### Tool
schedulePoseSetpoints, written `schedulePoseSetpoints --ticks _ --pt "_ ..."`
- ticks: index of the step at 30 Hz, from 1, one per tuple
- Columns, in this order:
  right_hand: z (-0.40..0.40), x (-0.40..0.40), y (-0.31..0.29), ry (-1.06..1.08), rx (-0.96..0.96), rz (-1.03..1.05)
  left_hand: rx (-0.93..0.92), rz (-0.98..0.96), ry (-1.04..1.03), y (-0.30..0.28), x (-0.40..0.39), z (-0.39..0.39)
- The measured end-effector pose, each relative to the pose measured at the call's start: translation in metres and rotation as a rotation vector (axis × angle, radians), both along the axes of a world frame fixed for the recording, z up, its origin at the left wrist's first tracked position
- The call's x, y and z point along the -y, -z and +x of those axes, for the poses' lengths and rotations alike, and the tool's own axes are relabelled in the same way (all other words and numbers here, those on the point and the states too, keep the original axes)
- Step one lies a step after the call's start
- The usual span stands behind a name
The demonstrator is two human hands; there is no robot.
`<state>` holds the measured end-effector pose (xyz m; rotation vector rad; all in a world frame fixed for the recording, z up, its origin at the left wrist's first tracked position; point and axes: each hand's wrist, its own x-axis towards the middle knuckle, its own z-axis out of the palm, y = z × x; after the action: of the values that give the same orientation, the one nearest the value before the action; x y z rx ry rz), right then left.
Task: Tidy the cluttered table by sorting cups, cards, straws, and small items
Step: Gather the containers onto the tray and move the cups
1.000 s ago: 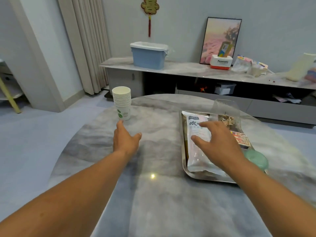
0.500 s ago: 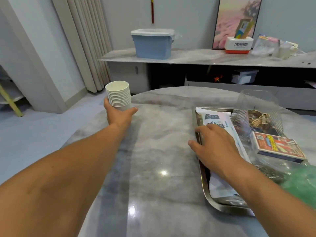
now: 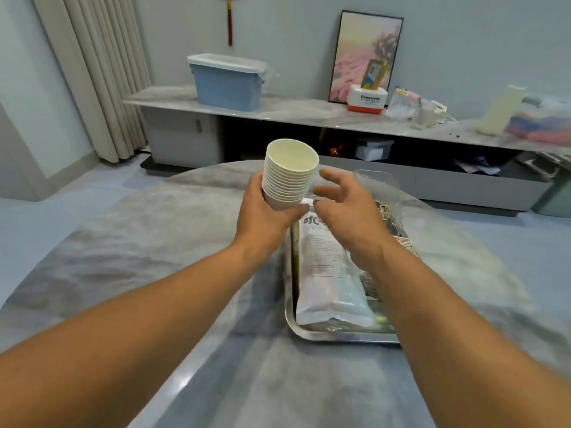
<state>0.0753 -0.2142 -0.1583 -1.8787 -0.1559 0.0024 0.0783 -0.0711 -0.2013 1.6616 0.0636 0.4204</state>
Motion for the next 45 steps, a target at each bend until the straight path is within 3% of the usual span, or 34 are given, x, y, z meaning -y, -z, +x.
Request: schedulePoseSetpoints --ticks 3,6,8,10,13,15,19,27,32,39,42,45 --pt "-0.016 0.036 -0.029 -0.153 0.000 0.013 0.006 -0.035 0.096 -0.017 0.047 -0.031" --pt "-0.039 0.069 -0.049 -0.100 0.097 -0.185 -0.019 -0.126 0.259 -0.026 0.085 -0.063" --pt "-0.055 0.082 -0.051 -0.051 0.142 -0.304 -0.048 -0.055 0.355 -0.018 0.094 -0.077" --pt "-0.067 0.096 -0.042 -0.028 0.142 -0.340 -0.038 0.195 0.365 -0.002 0.097 -0.086" --pt "-0.080 0.111 -0.025 0.027 0.099 -0.253 -0.122 0.826 0.241 0.029 0.093 -0.089" --pt "-0.087 0.117 -0.018 0.056 0.089 -0.232 -0.254 1.020 0.216 0.043 0.092 -0.095" --pt "-0.093 0.122 -0.011 0.076 0.073 -0.300 -0.364 1.036 0.162 0.038 0.100 -0.094" --pt "-0.093 0.123 -0.006 0.057 0.040 -0.529 -0.412 1.107 0.114 0.036 0.087 -0.087" --pt "-0.091 0.123 -0.008 0.066 0.019 -0.601 -0.393 1.279 0.187 0.023 0.071 -0.080" --pt "-0.089 0.130 -0.006 0.079 -0.006 -0.488 -0.081 1.723 0.236 0.018 0.066 -0.081" --pt "-0.088 0.131 -0.006 0.077 -0.007 -0.475 -0.024 1.754 0.283 0.017 0.065 -0.084" --pt "-0.086 0.131 -0.008 0.097 0.000 -0.461 -0.016 1.634 0.262 0.019 0.062 -0.087"
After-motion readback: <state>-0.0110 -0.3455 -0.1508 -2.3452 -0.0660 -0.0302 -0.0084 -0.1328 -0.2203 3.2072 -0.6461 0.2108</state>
